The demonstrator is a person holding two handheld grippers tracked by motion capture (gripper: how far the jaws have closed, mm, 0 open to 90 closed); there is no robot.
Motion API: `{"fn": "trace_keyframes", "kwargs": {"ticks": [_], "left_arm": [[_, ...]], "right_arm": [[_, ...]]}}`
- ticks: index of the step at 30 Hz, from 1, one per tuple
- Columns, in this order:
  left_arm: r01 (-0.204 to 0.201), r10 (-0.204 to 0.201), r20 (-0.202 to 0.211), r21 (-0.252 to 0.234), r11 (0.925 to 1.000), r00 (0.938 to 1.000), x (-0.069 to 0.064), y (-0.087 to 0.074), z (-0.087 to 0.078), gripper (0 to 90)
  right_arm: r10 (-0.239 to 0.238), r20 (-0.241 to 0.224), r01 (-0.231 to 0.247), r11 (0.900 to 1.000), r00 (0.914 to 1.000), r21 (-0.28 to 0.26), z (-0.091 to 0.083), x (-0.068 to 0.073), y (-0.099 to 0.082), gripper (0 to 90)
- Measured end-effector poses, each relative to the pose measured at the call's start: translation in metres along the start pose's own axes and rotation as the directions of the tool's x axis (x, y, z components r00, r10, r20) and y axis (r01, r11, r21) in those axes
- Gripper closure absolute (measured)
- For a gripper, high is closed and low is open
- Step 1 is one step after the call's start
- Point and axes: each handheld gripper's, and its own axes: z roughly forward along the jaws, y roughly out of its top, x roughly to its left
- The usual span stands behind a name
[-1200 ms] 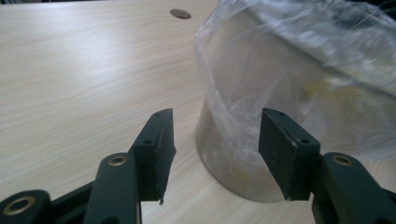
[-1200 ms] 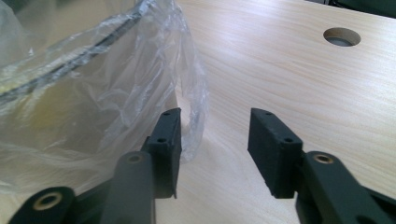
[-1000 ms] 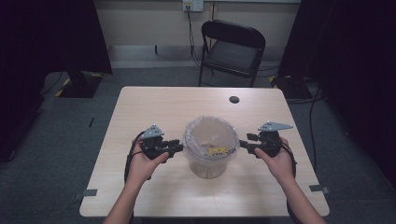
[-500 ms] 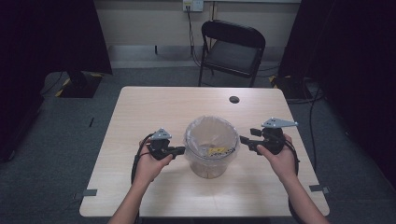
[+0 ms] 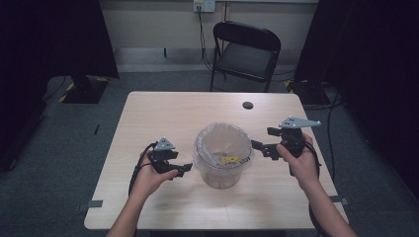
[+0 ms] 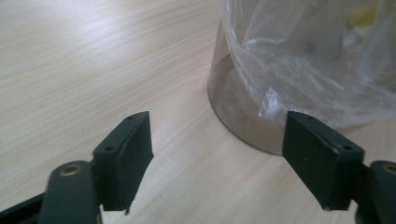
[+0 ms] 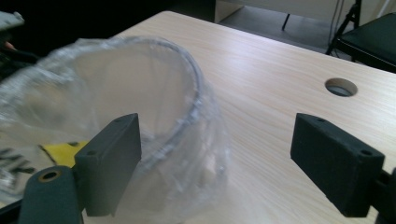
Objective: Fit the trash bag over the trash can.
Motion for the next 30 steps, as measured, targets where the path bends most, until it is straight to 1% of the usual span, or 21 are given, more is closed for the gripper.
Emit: {"fn": "trace_keyframes", "kwargs": {"ticks": [1,4,7,8,9,10,13,15,18,20,22,23,25,26,30], "left_arm": [[0.011,-0.011,0.003,0.000,0.9999,0.9999,0.000,-0.001,-0.001,20.1],[0.004,-0.004,0.003,0.000,1.0000,1.0000,0.000,-0.003,-0.003,16.4],[0.000,0.000,0.013,-0.008,1.0000,0.9999,-0.001,-0.004,-0.006,16.4],[0.004,-0.004,0.015,-0.013,0.9999,0.9999,-0.001,-0.004,-0.007,16.4],[0.001,-0.001,0.014,-0.016,0.9999,0.9999,-0.001,-0.004,-0.007,16.4],[0.012,-0.012,0.012,-0.019,0.9997,0.9999,-0.001,-0.005,-0.008,16.3],[0.013,-0.012,0.011,-0.015,0.9998,0.9999,0.000,-0.007,-0.009,16.3],[0.018,-0.018,0.009,-0.017,0.9997,0.9998,0.001,-0.009,-0.009,16.3],[0.008,-0.008,0.009,0.000,1.0000,0.9999,0.002,-0.013,-0.010,16.3],[0.023,-0.023,0.018,-0.006,0.9997,0.9996,0.003,-0.014,-0.011,16.3],[0.011,-0.011,0.017,0.001,0.9999,0.9998,0.004,-0.016,-0.012,16.3],[0.012,-0.012,0.018,0.000,0.9999,0.9998,0.004,-0.016,-0.012,16.3],[0.026,-0.026,0.022,-0.006,0.9996,0.9994,0.005,-0.017,-0.012,16.3],[0.024,-0.024,0.020,-0.006,0.9997,0.9995,0.005,-0.018,-0.013,16.3],[0.026,-0.026,0.032,0.001,0.9997,0.9992,0.005,-0.020,-0.013,16.5]], "right_arm": [[-0.005,-0.015,0.005,1.0000,0.9999,-0.004,-0.001,0.002,0.003,15.9],[-0.038,-0.036,0.038,0.9993,0.9986,-0.003,0.000,0.011,0.010,16.0],[-0.063,-0.053,0.063,0.9980,0.9966,-0.001,0.004,0.019,0.014,16.0],[-0.074,-0.068,0.074,0.9972,0.9950,0.005,0.006,0.023,0.015,16.1],[-0.083,-0.078,0.084,0.9964,0.9935,0.010,0.009,0.026,0.016,16.1],[-0.090,-0.084,0.092,0.9957,0.9924,0.014,0.011,0.029,0.016,16.1],[-0.110,-0.110,0.114,0.9931,0.9878,0.028,0.019,0.038,0.015,16.2],[-0.128,-0.122,0.134,0.9900,0.9842,0.044,0.023,0.044,0.014,16.2],[-0.136,-0.142,0.148,0.9860,0.9804,0.076,0.029,0.050,0.011,16.4],[-0.144,-0.155,0.159,0.9835,0.9773,0.086,0.032,0.051,0.010,16.6],[-0.165,-0.166,0.183,0.9781,0.9723,0.099,0.034,0.054,0.009,16.9],[-0.169,-0.172,0.189,0.9759,0.9705,0.109,0.036,0.055,0.008,17.1],[-0.181,-0.180,0.205,0.9702,0.9669,0.128,0.039,0.057,0.007,17.4],[-0.187,-0.188,0.214,0.9674,0.9643,0.136,0.040,0.058,0.007,17.5],[-0.193,-0.203,0.226,0.9613,0.9600,0.157,0.046,0.061,0.004,17.6]]}}
